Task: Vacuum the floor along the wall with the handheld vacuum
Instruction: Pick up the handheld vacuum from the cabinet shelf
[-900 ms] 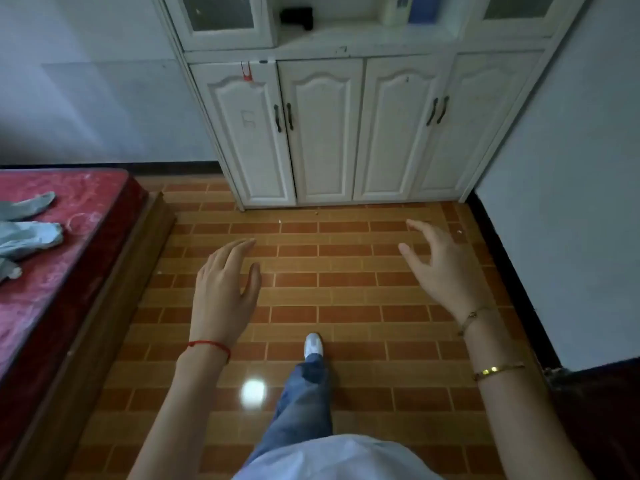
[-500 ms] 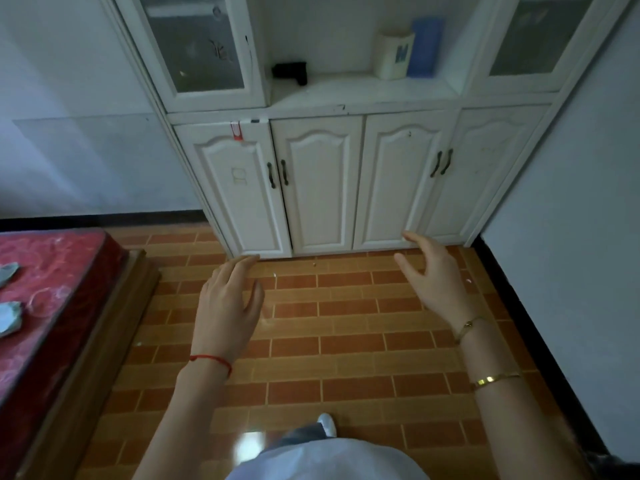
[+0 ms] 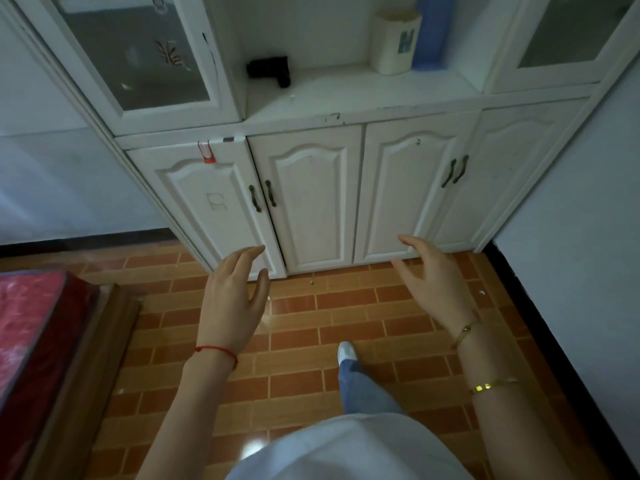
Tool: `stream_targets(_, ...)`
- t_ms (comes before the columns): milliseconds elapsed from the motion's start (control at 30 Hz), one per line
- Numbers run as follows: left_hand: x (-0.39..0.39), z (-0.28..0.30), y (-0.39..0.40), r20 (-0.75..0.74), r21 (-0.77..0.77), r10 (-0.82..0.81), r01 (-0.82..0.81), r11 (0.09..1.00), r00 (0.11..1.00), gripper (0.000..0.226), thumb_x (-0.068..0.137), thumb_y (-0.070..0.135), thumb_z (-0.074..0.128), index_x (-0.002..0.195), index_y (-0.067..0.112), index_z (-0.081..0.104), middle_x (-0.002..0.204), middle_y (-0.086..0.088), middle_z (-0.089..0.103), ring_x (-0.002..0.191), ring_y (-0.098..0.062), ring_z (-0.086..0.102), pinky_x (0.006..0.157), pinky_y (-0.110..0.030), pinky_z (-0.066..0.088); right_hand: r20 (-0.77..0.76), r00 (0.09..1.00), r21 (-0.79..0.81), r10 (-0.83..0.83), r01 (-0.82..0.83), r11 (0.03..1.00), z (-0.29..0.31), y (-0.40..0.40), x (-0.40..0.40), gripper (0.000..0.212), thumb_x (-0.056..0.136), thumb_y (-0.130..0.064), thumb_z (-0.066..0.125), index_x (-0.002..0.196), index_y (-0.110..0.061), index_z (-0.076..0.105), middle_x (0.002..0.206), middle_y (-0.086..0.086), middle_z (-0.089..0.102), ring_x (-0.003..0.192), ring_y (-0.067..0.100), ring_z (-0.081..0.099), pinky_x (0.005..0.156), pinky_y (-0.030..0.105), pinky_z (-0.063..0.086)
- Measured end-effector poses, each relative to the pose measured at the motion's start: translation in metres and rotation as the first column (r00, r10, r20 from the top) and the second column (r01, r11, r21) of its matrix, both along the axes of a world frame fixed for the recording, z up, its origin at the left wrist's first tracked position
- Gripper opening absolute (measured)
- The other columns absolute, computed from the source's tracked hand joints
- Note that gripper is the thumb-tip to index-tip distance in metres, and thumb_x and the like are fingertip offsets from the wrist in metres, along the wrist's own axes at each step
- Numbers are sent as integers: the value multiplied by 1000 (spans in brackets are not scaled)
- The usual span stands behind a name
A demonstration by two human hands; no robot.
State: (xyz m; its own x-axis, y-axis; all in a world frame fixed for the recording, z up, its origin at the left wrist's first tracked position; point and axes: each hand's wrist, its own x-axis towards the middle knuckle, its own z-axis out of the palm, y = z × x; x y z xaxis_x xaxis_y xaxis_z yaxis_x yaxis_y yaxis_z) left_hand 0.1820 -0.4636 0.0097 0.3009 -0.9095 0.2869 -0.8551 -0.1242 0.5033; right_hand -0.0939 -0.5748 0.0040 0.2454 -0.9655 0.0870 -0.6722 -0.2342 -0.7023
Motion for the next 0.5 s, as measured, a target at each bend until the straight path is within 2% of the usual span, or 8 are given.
stream_targets(133, 17, 7, -77, 1, -25, 43, -43, 999, 999, 39, 98, 19, 55, 136, 17, 52, 133, -6, 58, 125, -21, 50, 103, -29, 35, 44, 998, -33, 54, -53, 998, 5, -91, 22, 47, 97, -32, 54, 141, -17, 47, 143, 0, 50, 135, 16, 42, 110, 27, 30)
stream_targets(300, 42, 25, -166, 15, -81, 90, -88, 993, 996, 38, 97, 18, 56, 135, 17, 53, 131, -5, 59, 124, -21, 51, 104, -32, 36, 76, 989, -116, 131, -121, 986, 30, -207, 59, 46, 96, -33, 55, 139, -18, 48, 141, 0, 52, 132, 15, 44, 110, 27, 31)
stream_targets(433, 62, 31, -218, 12, -112, 135, -133, 985, 991, 37, 97, 18, 55, 134, 16, 54, 130, -5, 60, 122, -21, 53, 104, -38, 43, 93, 982, -129, 167, -154, 980, 44, -273, 89, 45, 96, -31, 56, 138, -17, 50, 140, 1, 53, 132, 17, 45, 112, 34, 34)
stream_targets(500, 72, 32, -241, 17, -112, 141, -138, 984, 990, 36, 97, 18, 55, 133, 16, 55, 129, -5, 61, 122, -22, 53, 104, -38, 42, 81, 980, -122, 181, -171, 978, 45, -298, 102, 44, 96, -30, 57, 138, -17, 50, 139, 2, 53, 131, 17, 45, 110, 30, 33)
